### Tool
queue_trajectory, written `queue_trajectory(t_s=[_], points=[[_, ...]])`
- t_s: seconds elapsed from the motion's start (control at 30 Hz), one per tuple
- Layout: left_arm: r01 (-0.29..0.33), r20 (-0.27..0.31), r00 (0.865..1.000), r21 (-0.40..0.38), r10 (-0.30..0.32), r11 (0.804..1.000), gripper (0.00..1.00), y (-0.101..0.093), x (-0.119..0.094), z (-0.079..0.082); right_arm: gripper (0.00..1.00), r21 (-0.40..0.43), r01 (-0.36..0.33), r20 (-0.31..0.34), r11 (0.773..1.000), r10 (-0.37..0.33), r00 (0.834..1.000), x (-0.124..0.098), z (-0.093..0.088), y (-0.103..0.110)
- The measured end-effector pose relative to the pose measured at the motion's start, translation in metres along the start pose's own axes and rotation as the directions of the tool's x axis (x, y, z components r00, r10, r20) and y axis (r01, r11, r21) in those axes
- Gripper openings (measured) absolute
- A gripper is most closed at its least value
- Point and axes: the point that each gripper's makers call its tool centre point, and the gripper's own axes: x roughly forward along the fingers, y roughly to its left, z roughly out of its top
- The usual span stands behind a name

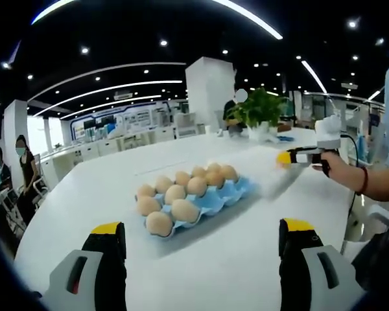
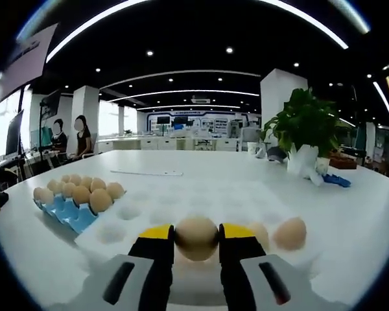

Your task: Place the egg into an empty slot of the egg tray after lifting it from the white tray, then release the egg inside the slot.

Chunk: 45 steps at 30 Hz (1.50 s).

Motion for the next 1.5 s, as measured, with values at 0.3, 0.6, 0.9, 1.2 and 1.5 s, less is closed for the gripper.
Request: queue_trajectory(t_s=[0.3,0.6,0.9,1.2,1.5], points=[[-0.001,0.003,1.0,0.0,0.001,1.0,1.0,0.0,0.0,0.0,0.28,-0.009,-0.021,0.016,1.0,0.021,1.0,0.002,0.01,0.012],[-0.001,0.007,1.0,-0.002,0.001,1.0,1.0,0.001,-0.002,0.0,0.28,-0.017,-0.065,0.016,0.998,0.065,0.998,0.006,0.012,0.034],[-0.011,0.001,1.0,-0.002,0.011,1.0,1.0,0.004,-0.005,-0.002,0.28,-0.024,-0.128,0.016,0.992,0.128,0.992,0.01,0.014,0.065],[-0.011,-0.003,1.0,0.0,0.011,1.0,1.0,0.005,-0.005,-0.002,0.28,-0.03,-0.169,0.014,0.985,0.169,0.985,0.015,0.018,0.09],[-0.01,-0.008,1.0,-0.001,0.01,1.0,1.0,0.007,-0.005,-0.003,0.28,-0.033,-0.213,0.012,0.977,0.213,0.977,0.022,0.018,0.111]])
